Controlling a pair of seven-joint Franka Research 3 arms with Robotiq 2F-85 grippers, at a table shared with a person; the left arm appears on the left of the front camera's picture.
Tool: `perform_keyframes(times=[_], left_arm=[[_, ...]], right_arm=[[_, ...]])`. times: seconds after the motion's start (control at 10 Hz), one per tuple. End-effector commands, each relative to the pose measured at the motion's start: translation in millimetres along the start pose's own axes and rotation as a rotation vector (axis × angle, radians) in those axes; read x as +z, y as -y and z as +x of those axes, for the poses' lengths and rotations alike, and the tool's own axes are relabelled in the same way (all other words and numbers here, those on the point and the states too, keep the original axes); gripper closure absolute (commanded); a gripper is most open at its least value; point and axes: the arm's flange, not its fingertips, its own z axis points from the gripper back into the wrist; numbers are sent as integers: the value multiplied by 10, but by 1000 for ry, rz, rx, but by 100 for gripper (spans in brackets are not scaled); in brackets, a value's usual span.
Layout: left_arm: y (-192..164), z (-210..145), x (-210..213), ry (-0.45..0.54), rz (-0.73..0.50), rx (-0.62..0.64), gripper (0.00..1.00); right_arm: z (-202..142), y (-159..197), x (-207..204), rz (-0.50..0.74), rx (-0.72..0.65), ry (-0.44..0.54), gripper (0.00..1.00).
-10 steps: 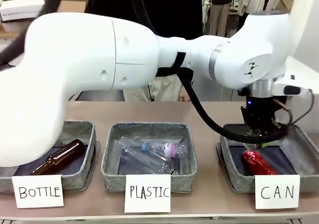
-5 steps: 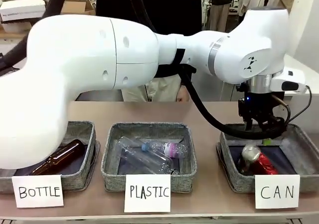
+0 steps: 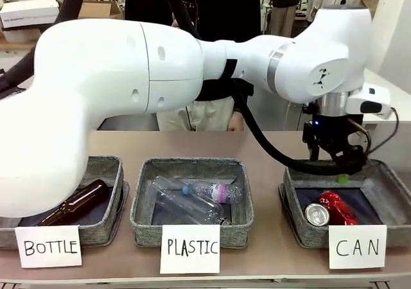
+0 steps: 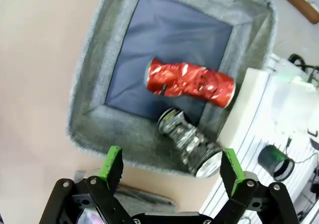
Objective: Sort the can waste into the basket.
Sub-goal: Pick up the can waste from the table and place it in the right Fabric basket.
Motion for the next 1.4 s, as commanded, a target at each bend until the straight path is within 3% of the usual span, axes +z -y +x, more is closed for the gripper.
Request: perform_keyframes(times=[0.0, 0.1, 0.2, 0.5, 0.6, 0.8, 0.9, 1.0, 1.1, 1.2, 1.3], left_arm=[[-330, -169, 434, -117, 7, 78, 0], [-579, -560, 813, -152, -66, 154, 0], [-852, -1080, 1204, -112, -116, 242, 0], [-1443, -2925, 1993, 144, -182, 620, 0], [-1572, -3448, 2156, 251, -192, 753, 0], [-1741, -4490, 2349, 495, -367, 865, 0], [-1789, -4962, 2370, 661, -468, 881, 0], [-1868, -5375, 2328, 798, -522, 1006, 0], [-1944, -5690, 2241, 870, -641, 1012, 0], [-2032, -5937, 2124, 929, -778, 996, 0], [-2137, -6046, 2040, 949, -859, 1002, 0]], right_arm=[[-4, -94, -69, 9, 21, -26, 0], [13, -264, -211, 27, 50, -42, 0], [42, -522, -404, 75, 62, -59, 0], [-48, -1721, -1082, 181, 135, -117, 0], [-109, -2110, -1270, 249, 118, -151, 0], [-210, -2761, -1599, 366, -13, -273, 0], [-268, -2929, -1732, 383, -54, -317, 0], [-308, -3010, -1867, 379, -121, -371, 0], [-317, -2989, -1976, 419, -201, -407, 0], [-311, -2835, -2063, 619, -259, -523, 0], [-282, -2670, -2184, 603, -344, -595, 0]])
